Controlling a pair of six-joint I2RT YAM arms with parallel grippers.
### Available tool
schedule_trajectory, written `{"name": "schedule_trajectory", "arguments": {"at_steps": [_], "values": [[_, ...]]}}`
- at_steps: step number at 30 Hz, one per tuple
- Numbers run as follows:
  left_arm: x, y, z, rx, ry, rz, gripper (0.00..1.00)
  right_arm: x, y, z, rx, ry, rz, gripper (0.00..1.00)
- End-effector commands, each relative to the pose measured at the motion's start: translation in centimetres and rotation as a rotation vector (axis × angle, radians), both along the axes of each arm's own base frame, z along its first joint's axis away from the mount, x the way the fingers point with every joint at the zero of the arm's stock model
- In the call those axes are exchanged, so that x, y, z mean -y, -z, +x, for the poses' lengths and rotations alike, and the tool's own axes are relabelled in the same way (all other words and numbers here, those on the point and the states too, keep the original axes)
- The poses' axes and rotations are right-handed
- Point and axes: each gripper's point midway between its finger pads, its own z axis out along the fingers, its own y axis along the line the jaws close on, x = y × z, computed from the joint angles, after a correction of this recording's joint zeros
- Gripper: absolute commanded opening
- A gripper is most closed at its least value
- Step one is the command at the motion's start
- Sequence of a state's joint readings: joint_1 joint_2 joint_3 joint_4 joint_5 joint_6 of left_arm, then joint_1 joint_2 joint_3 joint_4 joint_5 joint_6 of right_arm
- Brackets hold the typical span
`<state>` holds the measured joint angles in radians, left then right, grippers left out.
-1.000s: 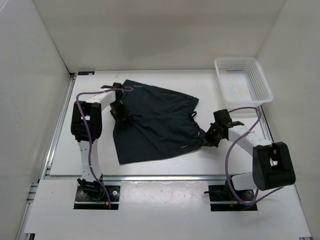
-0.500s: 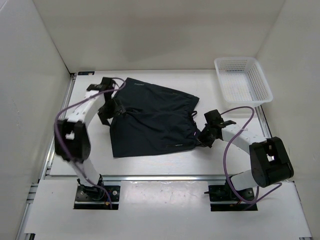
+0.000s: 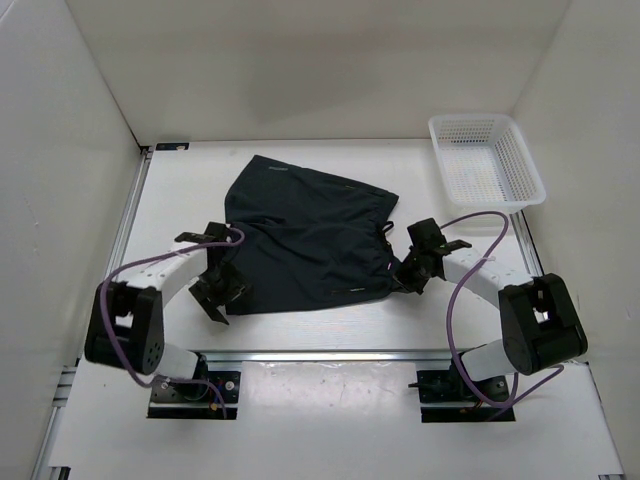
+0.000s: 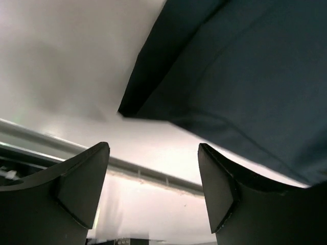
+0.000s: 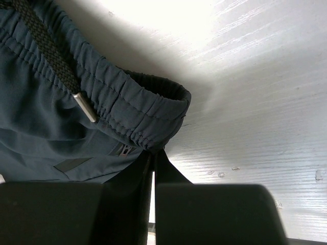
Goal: Fold and stack the shorts
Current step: Fold the shorts
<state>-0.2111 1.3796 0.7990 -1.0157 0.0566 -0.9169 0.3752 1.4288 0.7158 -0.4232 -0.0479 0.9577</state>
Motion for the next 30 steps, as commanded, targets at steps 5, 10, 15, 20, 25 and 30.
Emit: {"name": "schedule_trajectory", "arguments": {"at_steps": [5, 10, 15, 20, 25, 30], "values": [[0.2, 2.1, 3.8, 0.041, -0.036, 0.059, 0.76, -0.2, -1.1, 0.9, 0.045, -0.015, -0.005, 0.00], [-0.1, 3.2, 4.0, -0.003, -0.025, 0.091, 0.29, 0.5, -1.2, 0.5, 0.048, -0.014, -0.033, 0.00], [-0.2, -0.3, 5.6, 0.112, -0.022, 0.084, 0.10, 2.0, -1.5, -0.7, 0.059, -0.045, -0.097, 0.00], [-1.7, -5.7, 4.8, 0.221, -0.045, 0.133, 0.10, 2.9, -1.9, -3.2, 0.070, -0.079, -0.108, 0.00], [-2.3, -9.4, 3.8, 0.314, -0.085, 0.126, 0.10, 3.4, -3.3, -6.0, 0.085, -0.110, -0.124, 0.00], [-2.7, -12.6, 3.3, 0.403, -0.098, 0.120, 0.10, 4.3, -6.0, -7.7, 0.140, -0.089, -0.111, 0.00]]}}
